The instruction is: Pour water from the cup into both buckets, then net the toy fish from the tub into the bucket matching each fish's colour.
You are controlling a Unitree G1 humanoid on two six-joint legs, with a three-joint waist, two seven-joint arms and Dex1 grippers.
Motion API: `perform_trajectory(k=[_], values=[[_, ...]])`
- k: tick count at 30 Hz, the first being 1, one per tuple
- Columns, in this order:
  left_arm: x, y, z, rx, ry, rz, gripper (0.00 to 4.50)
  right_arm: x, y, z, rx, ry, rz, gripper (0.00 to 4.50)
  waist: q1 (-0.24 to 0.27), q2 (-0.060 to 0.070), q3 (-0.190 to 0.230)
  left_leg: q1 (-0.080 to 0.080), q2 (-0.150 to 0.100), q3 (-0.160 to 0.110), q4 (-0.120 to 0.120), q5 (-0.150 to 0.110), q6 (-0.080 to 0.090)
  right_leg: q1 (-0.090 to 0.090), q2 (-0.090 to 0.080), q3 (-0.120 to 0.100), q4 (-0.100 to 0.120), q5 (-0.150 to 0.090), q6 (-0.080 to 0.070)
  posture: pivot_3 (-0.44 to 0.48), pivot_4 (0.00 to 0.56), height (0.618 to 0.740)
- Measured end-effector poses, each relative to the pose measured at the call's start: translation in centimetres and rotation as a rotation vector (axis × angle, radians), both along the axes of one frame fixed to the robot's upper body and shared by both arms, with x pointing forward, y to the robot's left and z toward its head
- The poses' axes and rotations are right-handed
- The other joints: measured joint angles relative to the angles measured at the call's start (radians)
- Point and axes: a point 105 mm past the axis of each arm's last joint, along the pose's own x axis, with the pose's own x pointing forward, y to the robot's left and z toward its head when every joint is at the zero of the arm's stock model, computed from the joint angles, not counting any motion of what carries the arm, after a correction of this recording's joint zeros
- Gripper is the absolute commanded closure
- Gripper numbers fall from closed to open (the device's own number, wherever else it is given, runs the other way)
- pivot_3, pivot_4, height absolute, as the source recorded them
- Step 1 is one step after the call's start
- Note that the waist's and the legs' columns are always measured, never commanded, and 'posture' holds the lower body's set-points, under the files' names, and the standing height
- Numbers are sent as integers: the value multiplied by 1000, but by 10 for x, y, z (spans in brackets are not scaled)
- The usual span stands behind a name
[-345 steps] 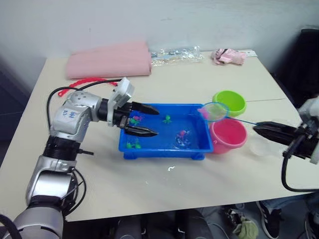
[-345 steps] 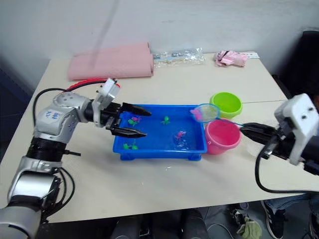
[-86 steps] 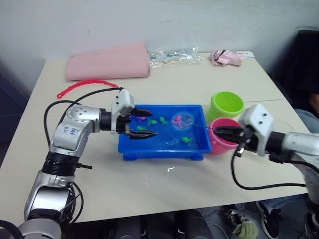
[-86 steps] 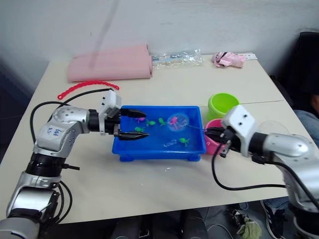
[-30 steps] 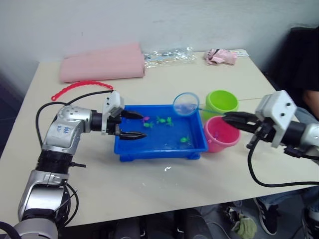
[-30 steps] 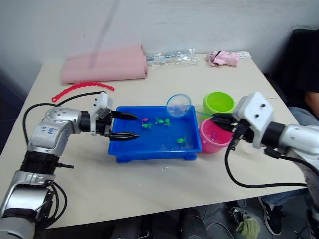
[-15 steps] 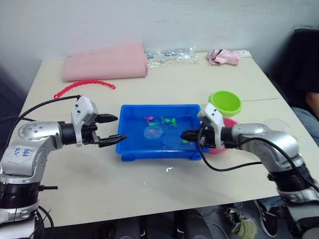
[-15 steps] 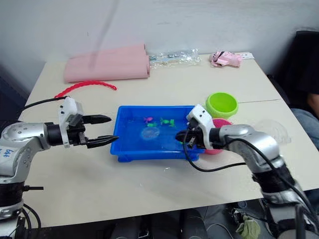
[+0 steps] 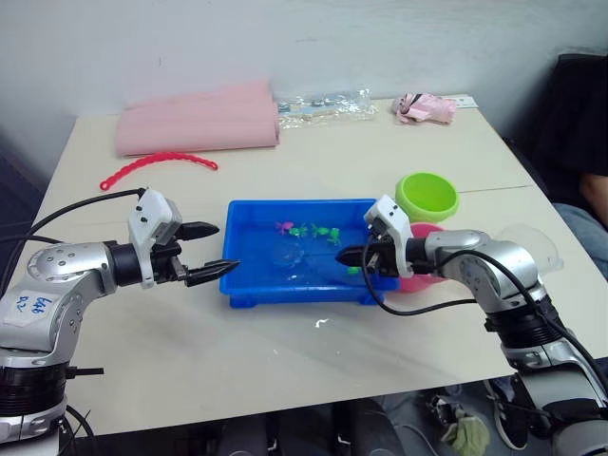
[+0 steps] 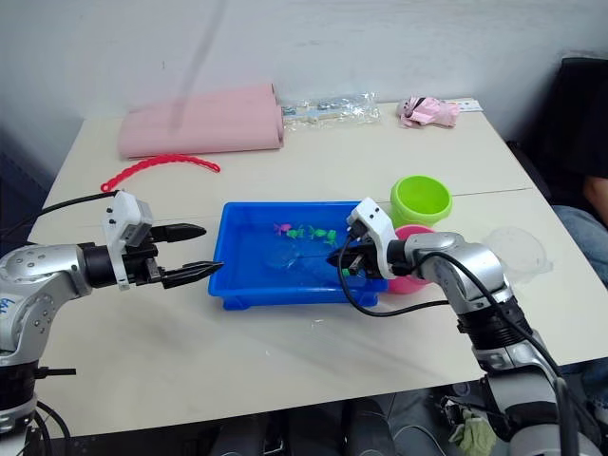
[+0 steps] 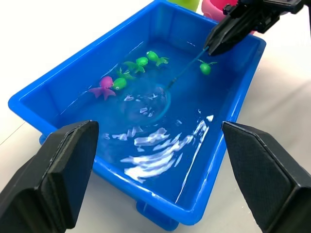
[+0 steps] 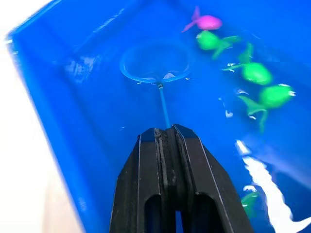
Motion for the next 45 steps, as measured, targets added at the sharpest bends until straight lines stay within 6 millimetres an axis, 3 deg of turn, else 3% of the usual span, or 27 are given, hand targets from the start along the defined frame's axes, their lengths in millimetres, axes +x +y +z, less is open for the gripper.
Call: perform_trajectory(k=[4,9,17,35,45], values=[[2,-3,3,2,-10,-13,100,-4,4,9,8,-26,22,4500,-4,0,0,0,0,0,0,0,0,0,0,0,0,0,0,0,150,738],[4,-8,5,6,-22,-35,100,7,2,19,8,-75,-19,4500,-9,0,0,0,0,2,-2,0,0,-1,0,1,-1,0,0,0,150,738],[9,-9,8,-2,-30,-43,100,21,-6,7,-70,-110,-78,4500,-9,0,0,0,0,7,-4,0,0,-4,0,3,-1,0,0,0,150,738],[12,-6,6,-9,-24,-32,100,9,-14,6,-108,-80,-32,4500,-9,0,0,0,0,11,-5,0,0,-8,0,6,0,0,0,0,150,738],[15,-10,8,-3,-41,-46,100,31,-18,10,-52,-57,-138,4500,-9,0,0,-1,0,13,-5,0,-1,-10,0,8,1,0,0,0,150,738]])
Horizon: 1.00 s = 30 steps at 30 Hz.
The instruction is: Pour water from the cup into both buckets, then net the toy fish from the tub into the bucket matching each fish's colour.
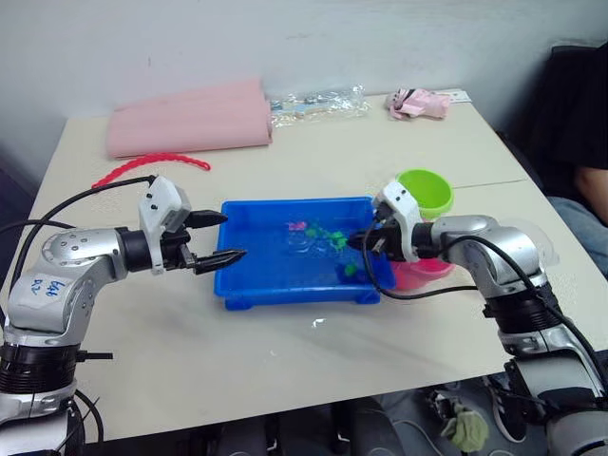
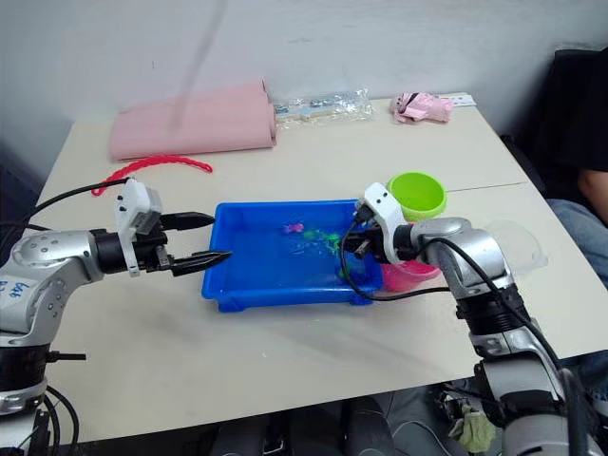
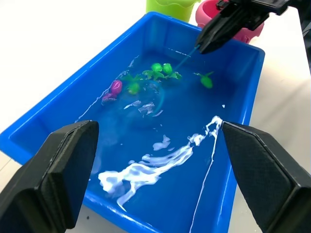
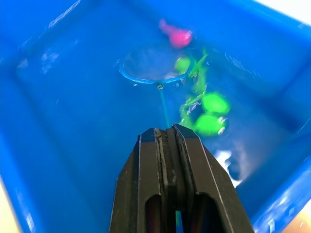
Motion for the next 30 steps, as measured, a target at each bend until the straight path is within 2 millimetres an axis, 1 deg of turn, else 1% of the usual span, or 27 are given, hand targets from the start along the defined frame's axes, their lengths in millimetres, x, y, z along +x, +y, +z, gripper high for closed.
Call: perform_trajectory(k=[7,9,11,13,17,21,24,27,30], values=[[1,-2,1,3,-4,-8,100,1,1,3,6,-14,11,4500,0,0,0,0,0,0,0,0,0,0,0,0,0,0,0,0,150,738],[1,-4,1,2,-5,-13,100,-4,4,8,4,-56,53,4500,0,0,0,0,0,0,0,0,0,0,0,0,0,0,0,0,150,738],[2,-6,1,-2,-8,-20,100,-15,6,13,-27,-136,130,4500,2,0,0,0,0,0,-1,0,0,0,0,0,-1,0,0,0,150,738],[3,-8,1,-2,-9,-28,100,-21,4,10,-73,-182,170,4500,2,0,0,-1,-1,0,-1,0,0,0,0,0,-1,0,0,0,150,738],[7,-11,-1,-8,-1,-38,100,-35,-2,-4,-140,-244,233,4500,2,0,0,0,-1,1,-1,0,0,0,0,0,-1,0,0,0,150,738],[10,-22,0,-14,-5,-92,100,-46,-8,-7,-165,-300,257,4500,2,0,0,0,-1,1,-1,0,-1,0,1,0,0,0,0,0,150,738],[9,-33,-3,-14,8,-150,100,-53,-15,3,-141,-349,234,4500,3,0,0,0,-1,0,-1,0,-1,0,1,0,0,0,0,0,150,738],[4,-57,1,-33,7,-266,100,-67,-31,24,-62,-392,165,4500,15,0,0,-1,-1,0,0,0,-1,0,1,0,-1,0,0,0,150,738],[0,-73,6,-60,7,-350,100,-84,-49,38,-23,-409,99,4500,29,0,0,-1,-2,-1,1,0,-1,0,2,0,-1,0,0,0,150,738]])
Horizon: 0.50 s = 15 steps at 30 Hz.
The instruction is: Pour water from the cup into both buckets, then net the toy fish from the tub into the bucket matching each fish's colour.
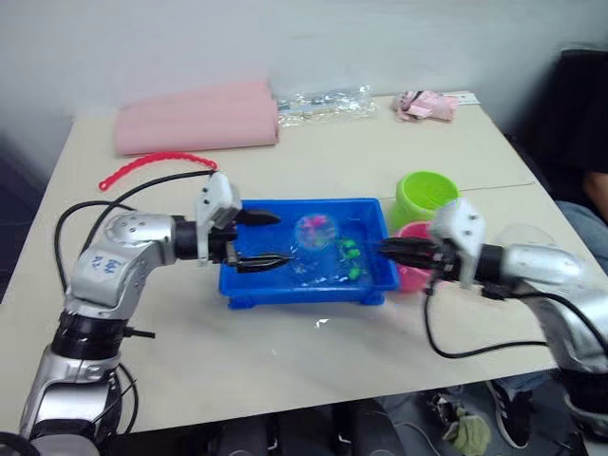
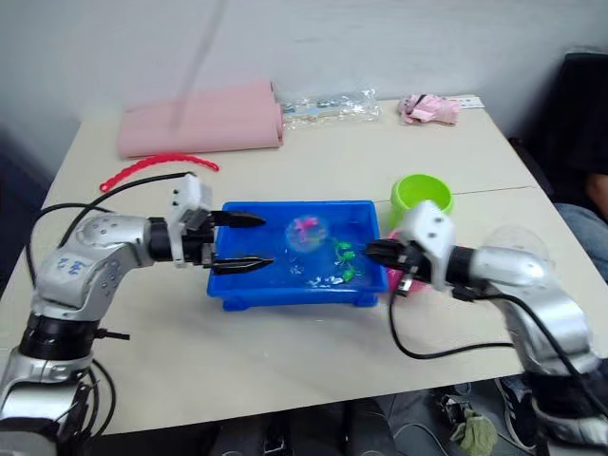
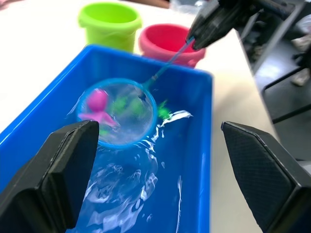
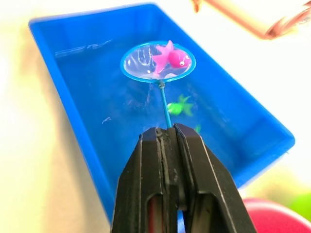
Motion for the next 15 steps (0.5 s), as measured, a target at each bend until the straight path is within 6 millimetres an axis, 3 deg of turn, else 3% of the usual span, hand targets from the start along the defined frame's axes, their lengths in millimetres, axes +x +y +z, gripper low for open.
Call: perform_trajectory(k=[8,12,15], values=[[0,-34,17,-50,-12,-192,100,-43,-50,31,-14,-56,-196,4500,18,0,0,3,-1,-3,5,0,0,5,1,0,-1,0,0,0,150,738],[0,-51,13,-67,-8,-278,100,-60,-81,30,-110,-64,-361,4500,26,0,0,3,-1,-4,5,0,1,7,1,-1,-4,0,0,0,150,738],[4,-60,8,-78,2,-305,100,-69,-104,25,-292,-112,-453,4500,25,0,0,4,-2,-5,5,-1,2,9,1,-2,-5,1,1,0,150,738]])
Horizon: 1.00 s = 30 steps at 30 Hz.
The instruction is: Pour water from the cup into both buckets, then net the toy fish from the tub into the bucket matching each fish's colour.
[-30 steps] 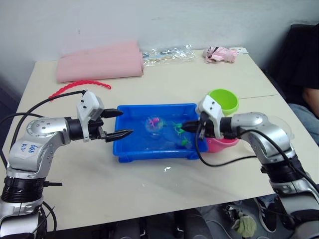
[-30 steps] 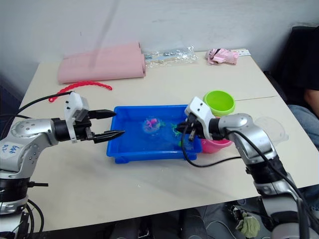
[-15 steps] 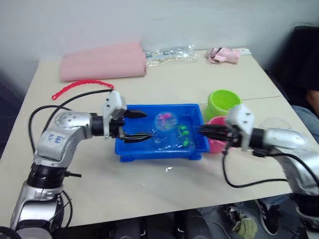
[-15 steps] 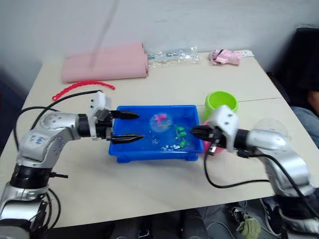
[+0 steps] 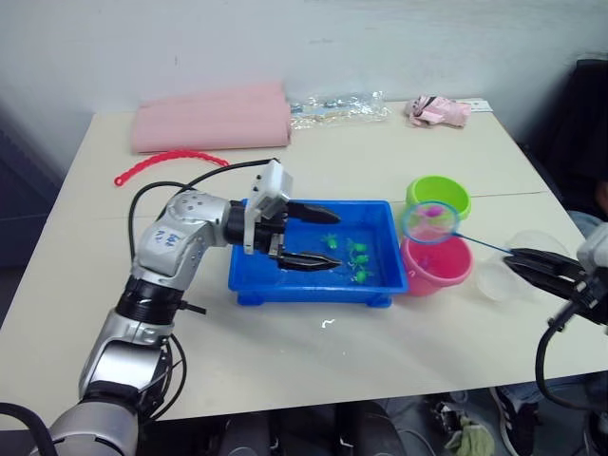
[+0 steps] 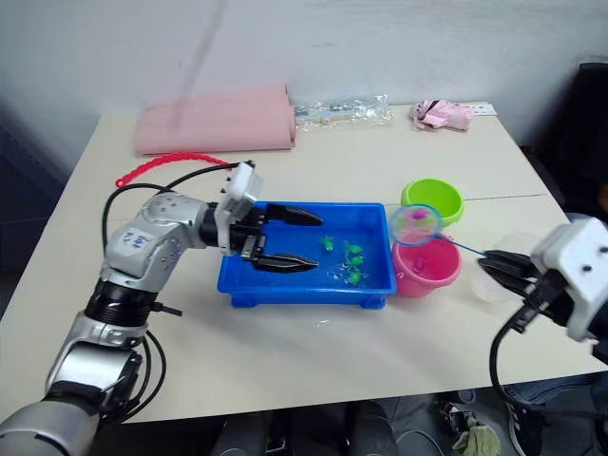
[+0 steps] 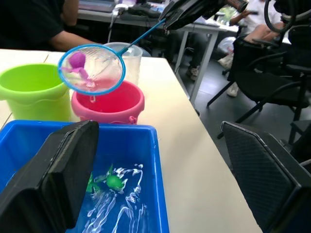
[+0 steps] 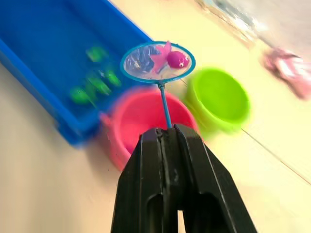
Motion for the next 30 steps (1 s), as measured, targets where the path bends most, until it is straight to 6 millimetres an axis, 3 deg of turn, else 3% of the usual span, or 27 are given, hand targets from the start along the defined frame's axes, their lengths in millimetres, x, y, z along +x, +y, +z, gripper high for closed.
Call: perform_trajectory(k=[6,10,13,18,21,27,30], values=[[3,-12,2,-13,-23,-45,100,0,-21,-17,-502,-79,32,4500,-6,0,0,2,0,1,0,0,0,2,1,0,-1,0,1,0,150,738],[7,-16,5,-19,-35,-53,100,12,-24,-17,-1037,-235,204,4500,-14,0,0,2,1,1,0,0,-1,2,1,0,-1,0,1,0,150,738],[7,-18,5,-20,-42,-65,100,17,-25,-15,-1228,-360,306,4500,-18,0,0,2,1,0,-1,1,-1,2,1,0,-2,0,2,0,150,738],[10,-15,1,-9,-29,-51,100,17,-35,-20,-1257,-392,355,4500,-20,0,0,2,1,0,-1,1,-1,2,1,0,-2,0,2,0,150,738],[11,-14,1,-7,-34,-42,100,19,-34,-12,-1182,-431,332,4500,-27,0,0,2,1,-1,-1,1,-1,3,1,0,-2,0,2,0,150,738],[15,2,-7,38,-28,6,100,24,-11,16,-800,-472,283,4500,-33,0,0,3,2,-2,-1,0,-1,3,1,0,-2,0,1,0,150,738],[16,8,-16,56,-3,28,100,29,-1,28,-719,-476,300,4500,-31,0,0,3,3,-3,0,1,-1,3,1,0,-1,0,1,0,150,738]])
